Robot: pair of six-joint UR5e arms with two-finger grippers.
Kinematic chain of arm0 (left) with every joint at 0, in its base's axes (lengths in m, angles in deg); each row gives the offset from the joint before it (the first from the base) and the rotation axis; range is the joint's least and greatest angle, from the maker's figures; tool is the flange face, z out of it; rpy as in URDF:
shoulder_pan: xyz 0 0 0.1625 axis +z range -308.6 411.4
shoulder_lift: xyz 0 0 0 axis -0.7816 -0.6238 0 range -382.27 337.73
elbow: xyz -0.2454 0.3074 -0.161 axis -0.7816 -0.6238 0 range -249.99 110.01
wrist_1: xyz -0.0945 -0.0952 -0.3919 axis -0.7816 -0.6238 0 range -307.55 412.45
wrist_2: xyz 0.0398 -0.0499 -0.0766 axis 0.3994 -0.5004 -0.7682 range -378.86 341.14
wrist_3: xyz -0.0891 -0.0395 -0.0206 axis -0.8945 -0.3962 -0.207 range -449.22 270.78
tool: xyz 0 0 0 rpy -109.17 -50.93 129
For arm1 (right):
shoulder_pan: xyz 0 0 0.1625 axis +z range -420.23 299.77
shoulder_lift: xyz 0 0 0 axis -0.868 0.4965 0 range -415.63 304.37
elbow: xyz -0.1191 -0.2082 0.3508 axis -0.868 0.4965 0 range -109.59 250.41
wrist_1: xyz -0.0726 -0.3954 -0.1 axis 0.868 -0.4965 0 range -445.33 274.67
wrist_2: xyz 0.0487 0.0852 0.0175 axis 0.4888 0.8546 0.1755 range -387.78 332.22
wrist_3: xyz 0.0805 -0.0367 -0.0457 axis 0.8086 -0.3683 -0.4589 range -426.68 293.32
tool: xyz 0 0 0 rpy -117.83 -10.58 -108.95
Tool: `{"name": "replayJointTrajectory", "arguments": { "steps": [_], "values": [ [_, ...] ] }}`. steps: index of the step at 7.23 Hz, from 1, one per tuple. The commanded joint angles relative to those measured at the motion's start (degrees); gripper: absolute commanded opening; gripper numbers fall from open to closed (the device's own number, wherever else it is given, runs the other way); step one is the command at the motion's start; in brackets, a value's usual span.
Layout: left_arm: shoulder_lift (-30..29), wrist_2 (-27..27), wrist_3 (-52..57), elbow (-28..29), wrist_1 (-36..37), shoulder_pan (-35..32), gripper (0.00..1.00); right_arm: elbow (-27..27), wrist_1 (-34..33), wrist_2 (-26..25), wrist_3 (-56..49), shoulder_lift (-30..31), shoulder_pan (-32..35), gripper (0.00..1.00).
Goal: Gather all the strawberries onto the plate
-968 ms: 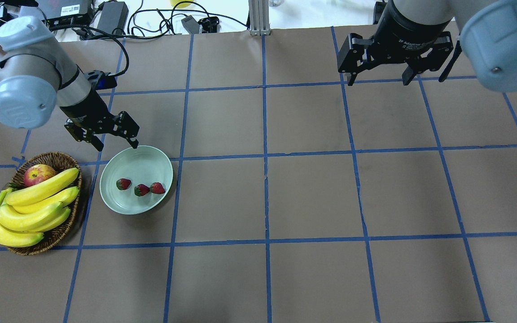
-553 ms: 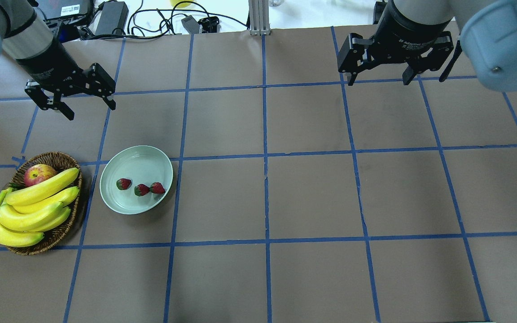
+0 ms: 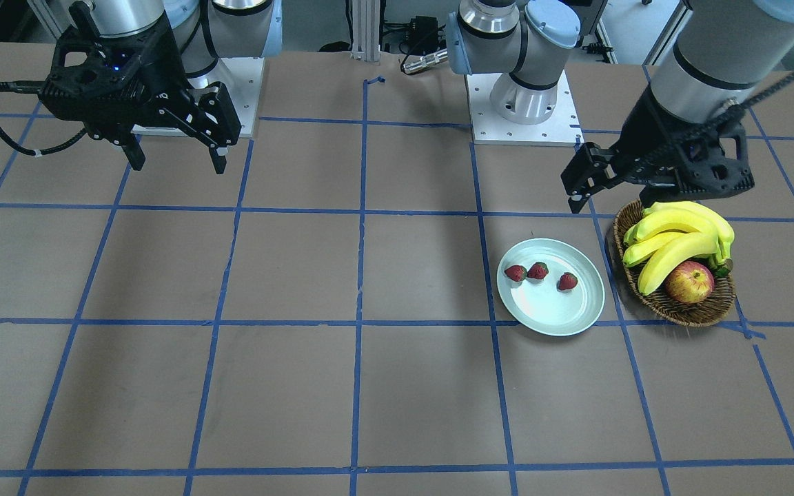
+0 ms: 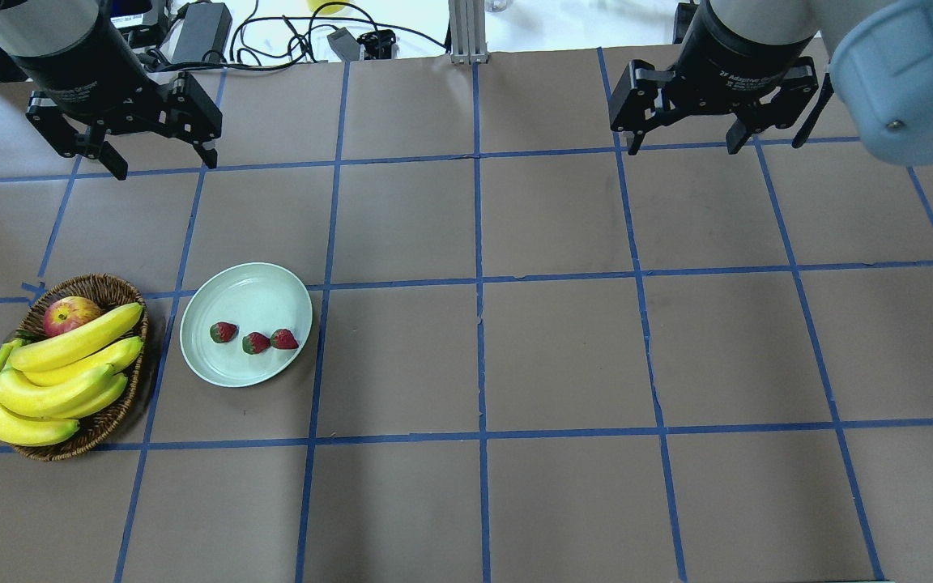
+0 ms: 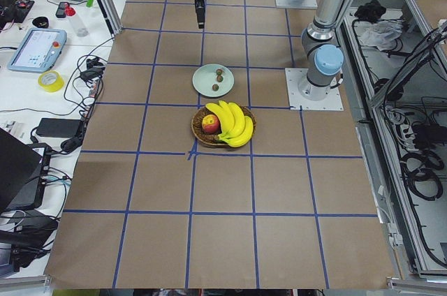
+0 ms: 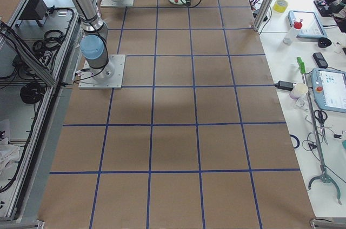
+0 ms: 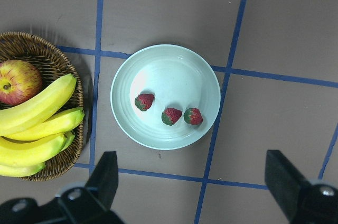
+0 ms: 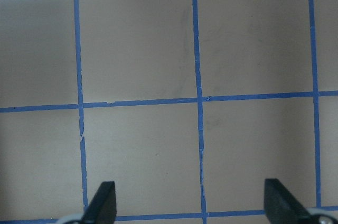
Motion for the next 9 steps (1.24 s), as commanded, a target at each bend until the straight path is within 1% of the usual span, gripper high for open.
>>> {"name": "replayJointTrajectory", "arguments": {
  "steps": [1, 9],
  "values": [
    [0.82, -0.49, -1.53, -0.51, 0.28, -2.87, 1.00, 0.02, 0.00, -0.02, 0.00, 0.00, 0.06, 1.00],
    [2.22, -0.76, -0.83, -1.13, 0.81, -2.87, 1.00, 0.02, 0.00, -0.02, 0.00, 0.00, -0.03, 1.00]
  ]
}}
